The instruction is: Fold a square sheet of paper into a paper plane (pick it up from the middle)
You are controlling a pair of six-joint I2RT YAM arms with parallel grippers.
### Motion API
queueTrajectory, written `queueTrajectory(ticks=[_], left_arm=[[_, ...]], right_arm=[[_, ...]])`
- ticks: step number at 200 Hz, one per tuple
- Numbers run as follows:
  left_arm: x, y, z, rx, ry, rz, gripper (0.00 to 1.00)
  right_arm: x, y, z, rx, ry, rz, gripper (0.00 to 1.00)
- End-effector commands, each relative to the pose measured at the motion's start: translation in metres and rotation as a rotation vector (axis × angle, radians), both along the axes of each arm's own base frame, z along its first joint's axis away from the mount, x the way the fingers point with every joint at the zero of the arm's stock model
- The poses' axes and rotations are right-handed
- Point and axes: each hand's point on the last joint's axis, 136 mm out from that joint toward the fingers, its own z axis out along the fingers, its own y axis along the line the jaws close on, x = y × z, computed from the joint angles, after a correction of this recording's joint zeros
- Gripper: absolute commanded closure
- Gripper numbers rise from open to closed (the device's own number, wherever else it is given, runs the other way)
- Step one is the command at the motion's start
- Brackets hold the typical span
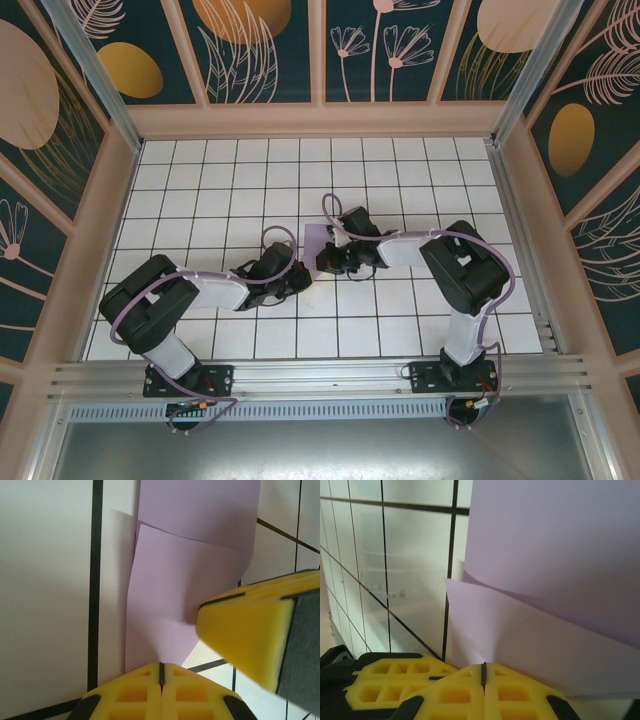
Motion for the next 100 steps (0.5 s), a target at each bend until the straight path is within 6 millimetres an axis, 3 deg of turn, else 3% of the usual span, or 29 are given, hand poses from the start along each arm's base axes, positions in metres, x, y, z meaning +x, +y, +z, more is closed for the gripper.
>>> queueTrajectory(ticks=[1, 46, 73, 81, 100], left_arm=[[-0.02, 0.016, -0.03, 0.085, 0.095, -0.011, 1.0], [-0.026, 0.022, -0.038, 0.106, 0.132, -0.004, 1.0], [-0.031, 0.026, -0.042, 0.11, 0.146, 0.0, 1.0], [-0.032, 0.026, -0.042, 0.109, 0.146, 0.0, 1.0], [-0.031, 0.026, -0.039, 0.104, 0.136, -0.003, 1.0]], right_arm=[[0.0, 0.004, -0.002, -0.017, 0.004, -0.001, 1.0], [0.015, -0.011, -0.019, -0.075, 0.022, -0.059, 1.0], [0.038, -0.043, -0.024, -0.095, 0.024, -0.149, 1.0], [0.052, -0.063, -0.026, -0.104, 0.027, -0.208, 1.0], [0.069, -0.084, -0.019, -0.111, 0.015, -0.269, 1.0]])
